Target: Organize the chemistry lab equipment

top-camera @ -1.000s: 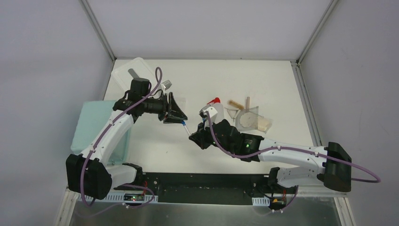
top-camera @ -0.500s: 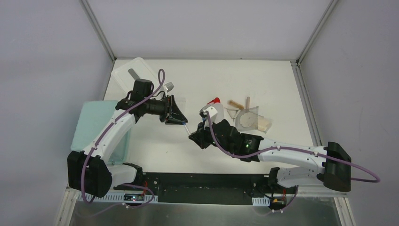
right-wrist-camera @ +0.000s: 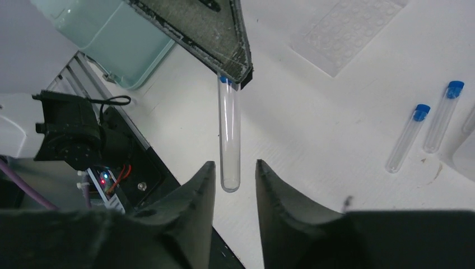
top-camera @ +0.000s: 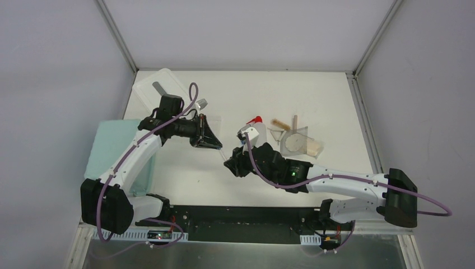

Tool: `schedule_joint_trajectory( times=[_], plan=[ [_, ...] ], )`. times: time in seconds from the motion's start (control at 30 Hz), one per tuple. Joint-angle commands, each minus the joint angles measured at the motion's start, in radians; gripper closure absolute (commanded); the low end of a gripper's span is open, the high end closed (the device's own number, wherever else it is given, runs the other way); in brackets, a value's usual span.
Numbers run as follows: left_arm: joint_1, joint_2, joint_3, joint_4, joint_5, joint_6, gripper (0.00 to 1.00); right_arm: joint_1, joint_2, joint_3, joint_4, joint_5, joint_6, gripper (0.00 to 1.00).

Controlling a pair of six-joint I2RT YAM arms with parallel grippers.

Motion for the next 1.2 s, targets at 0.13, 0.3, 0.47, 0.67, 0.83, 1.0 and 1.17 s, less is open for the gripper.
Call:
schedule_joint_trajectory(
  times=[0.13, 0.3, 0.47, 0.67, 0.83, 1.0, 1.17],
  plan=[
    [-0.012, -0.006, 0.176, -0.146, -0.387, 0.141, 1.0, 0.0, -0.033, 0.031, -0.005, 0.157, 0.009, 0.29],
    [-0.024, 0.004, 0.239, -0.069, -0.736, 0.181, 1.0, -0.024, -0.085, -0.029, 0.0, 0.261, 0.027, 0.13],
    [-0.036, 0.043, 0.155, 0.219, -1.051, 0.246, 1.0, -0.08, -0.125, -0.109, 0.061, 0.345, 0.059, 0.13],
    [-0.117, 0.189, 0.173, 0.413, -1.16, 0.326, 1.0, -0.108, -0.17, -0.191, 0.082, 0.489, 0.105, 0.12],
    [-0.148, 0.302, 0.134, 0.597, -1.089, 0.376, 1.0, -0.112, -0.208, -0.24, 0.082, 0.513, 0.106, 0.11],
    [-0.2, 0.38, 0.136, 0.64, -1.121, 0.444, 1.0, -0.111, -0.239, -0.276, 0.082, 0.509, 0.112, 0.1],
    [-0.219, 0.42, 0.128, 0.666, -1.157, 0.489, 1.0, -0.115, -0.249, -0.291, 0.082, 0.51, 0.12, 0.1]
  ],
)
